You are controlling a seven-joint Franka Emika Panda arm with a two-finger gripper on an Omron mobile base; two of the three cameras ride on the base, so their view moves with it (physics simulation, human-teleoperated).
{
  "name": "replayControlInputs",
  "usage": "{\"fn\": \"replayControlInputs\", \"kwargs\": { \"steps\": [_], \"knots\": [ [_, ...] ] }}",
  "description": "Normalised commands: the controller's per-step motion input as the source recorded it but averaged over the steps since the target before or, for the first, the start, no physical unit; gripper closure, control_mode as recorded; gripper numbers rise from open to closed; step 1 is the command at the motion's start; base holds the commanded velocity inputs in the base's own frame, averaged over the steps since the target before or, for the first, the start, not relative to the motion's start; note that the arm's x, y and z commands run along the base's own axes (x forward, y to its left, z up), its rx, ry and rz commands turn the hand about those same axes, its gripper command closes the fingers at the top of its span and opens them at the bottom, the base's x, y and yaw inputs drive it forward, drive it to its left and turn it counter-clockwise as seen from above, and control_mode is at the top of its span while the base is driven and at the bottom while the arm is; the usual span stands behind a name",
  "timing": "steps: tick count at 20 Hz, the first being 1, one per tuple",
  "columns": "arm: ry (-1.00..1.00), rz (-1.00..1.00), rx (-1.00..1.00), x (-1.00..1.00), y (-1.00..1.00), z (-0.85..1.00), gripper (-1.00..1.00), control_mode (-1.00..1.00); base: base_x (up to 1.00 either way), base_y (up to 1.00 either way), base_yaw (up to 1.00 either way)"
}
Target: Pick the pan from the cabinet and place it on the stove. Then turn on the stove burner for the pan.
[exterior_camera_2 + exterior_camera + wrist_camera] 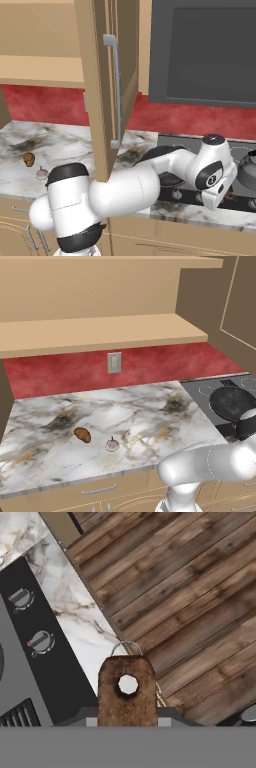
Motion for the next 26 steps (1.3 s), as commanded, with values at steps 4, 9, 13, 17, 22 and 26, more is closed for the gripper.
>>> {"fn": "replayControlInputs", "kwargs": {
  "steps": [4, 9, 13, 17, 22, 26],
  "knots": [
    [0.00, 0.00, 0.00, 0.08, 0.00, 0.00, 1.00, -1.00, 0.00, 0.00, 0.00],
    [0.00, 0.00, 0.00, 0.05, 0.00, -0.01, 1.00, -1.00, 0.00, 0.00, 0.00],
    [0.00, 0.00, 0.00, 0.11, 0.00, -0.03, 1.00, -1.00, 0.00, 0.00, 0.00],
    [0.01, 0.00, 0.00, 0.12, 0.00, -0.01, 1.00, -1.00, 0.00, 0.00, 0.00],
    [0.00, 0.00, 0.00, 0.15, 0.00, -0.01, 1.00, -1.00, 0.00, 0.00, 0.00],
    [-0.01, 0.00, 0.02, 0.03, 0.00, -0.01, 1.00, -1.00, 0.00, 0.00, 0.00]
  ]
}}
